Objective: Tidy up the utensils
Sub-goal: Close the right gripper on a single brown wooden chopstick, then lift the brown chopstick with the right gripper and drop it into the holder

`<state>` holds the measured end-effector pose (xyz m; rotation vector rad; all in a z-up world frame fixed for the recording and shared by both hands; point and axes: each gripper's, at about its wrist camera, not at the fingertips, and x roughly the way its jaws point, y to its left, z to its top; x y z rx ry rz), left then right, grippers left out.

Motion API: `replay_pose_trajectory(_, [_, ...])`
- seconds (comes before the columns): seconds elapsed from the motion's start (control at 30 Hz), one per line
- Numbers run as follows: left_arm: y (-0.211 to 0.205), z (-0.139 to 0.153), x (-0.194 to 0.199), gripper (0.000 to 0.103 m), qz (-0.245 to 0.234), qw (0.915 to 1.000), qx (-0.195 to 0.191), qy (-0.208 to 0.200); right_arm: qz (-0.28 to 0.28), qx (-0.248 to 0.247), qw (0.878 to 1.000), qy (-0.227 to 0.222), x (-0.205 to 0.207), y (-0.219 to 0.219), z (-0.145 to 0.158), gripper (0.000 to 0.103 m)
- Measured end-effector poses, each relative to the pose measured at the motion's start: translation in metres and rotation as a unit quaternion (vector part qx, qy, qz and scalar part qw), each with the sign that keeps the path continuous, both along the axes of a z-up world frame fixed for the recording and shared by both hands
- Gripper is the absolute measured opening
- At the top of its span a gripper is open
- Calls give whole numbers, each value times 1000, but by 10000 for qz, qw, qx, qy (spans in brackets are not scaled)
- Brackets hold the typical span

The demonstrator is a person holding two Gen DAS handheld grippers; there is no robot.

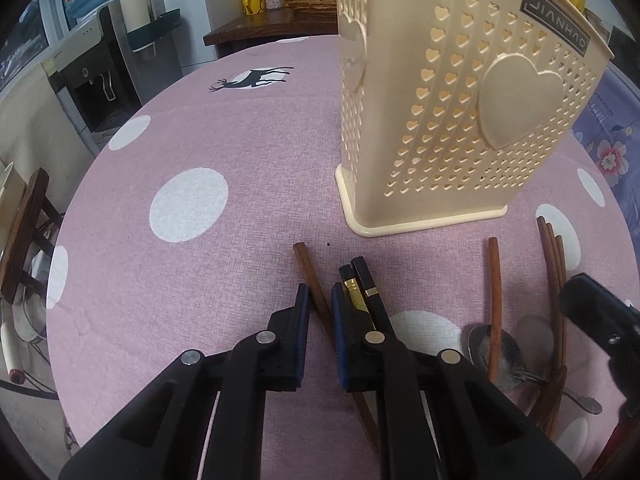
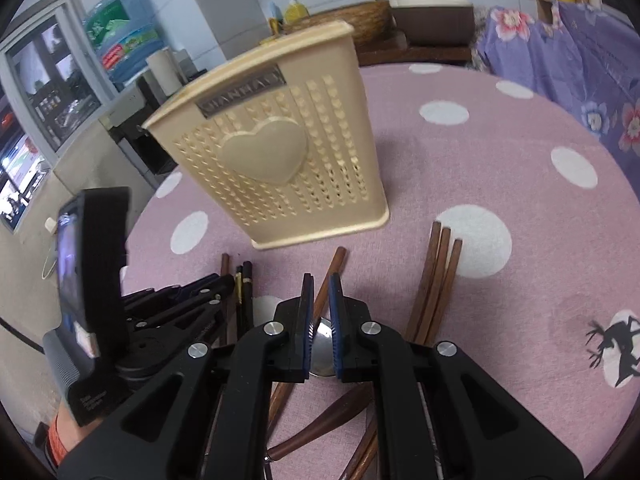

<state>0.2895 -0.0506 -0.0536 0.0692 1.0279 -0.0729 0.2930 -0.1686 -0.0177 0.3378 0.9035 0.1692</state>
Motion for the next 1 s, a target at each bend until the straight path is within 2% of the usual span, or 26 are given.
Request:
replay_pose_trajectory(0.03, [1,0,0,12,-9,10000,-22,2,13,13,10000,87,4,2,-3,27])
replay_pose_trajectory(0.07, [2,0,0,12,-23,10000,-56,11,7,21,9999,143,8,4,-6,29])
replay_pose_trajectory(0.27, [5,0,2,12,-37,9998,-178,28,-316,-524,9959,660,34,14,-27,29])
replay_pose_trajectory(0.4, [7,-1,3,12,-71,9997,-213,16,-398,-632,9946,718,39,15,-33,29])
replay_pose_trajectory(0.5, [8,-1,3,12,-72,9997,-254,13,-496,-665,9938,738,43,16,-35,24])
replay_pose_trajectory(0.57, [8,-1,3,12,-75,9996,-260,8,-534,-709,9933,738,46,16,-35,13])
replay_pose_trajectory(0.6, [7,-1,3,12,-79,9996,-255,4,-545,-702,9934,726,47,16,-36,13])
replay_pose_trajectory(0.67, [7,-1,3,12,-75,9996,-269,8,-605,-551,9939,738,48,10,-36,12])
replay_pose_trajectory(0.8, [9,-1,4,11,-37,9989,-469,38,-650,163,9952,715,48,-7,-35,11])
replay_pose_trajectory(1.0, [12,18,-6,8,-89,9949,-985,-188,-479,1056,9931,194,33,-30,-9,8])
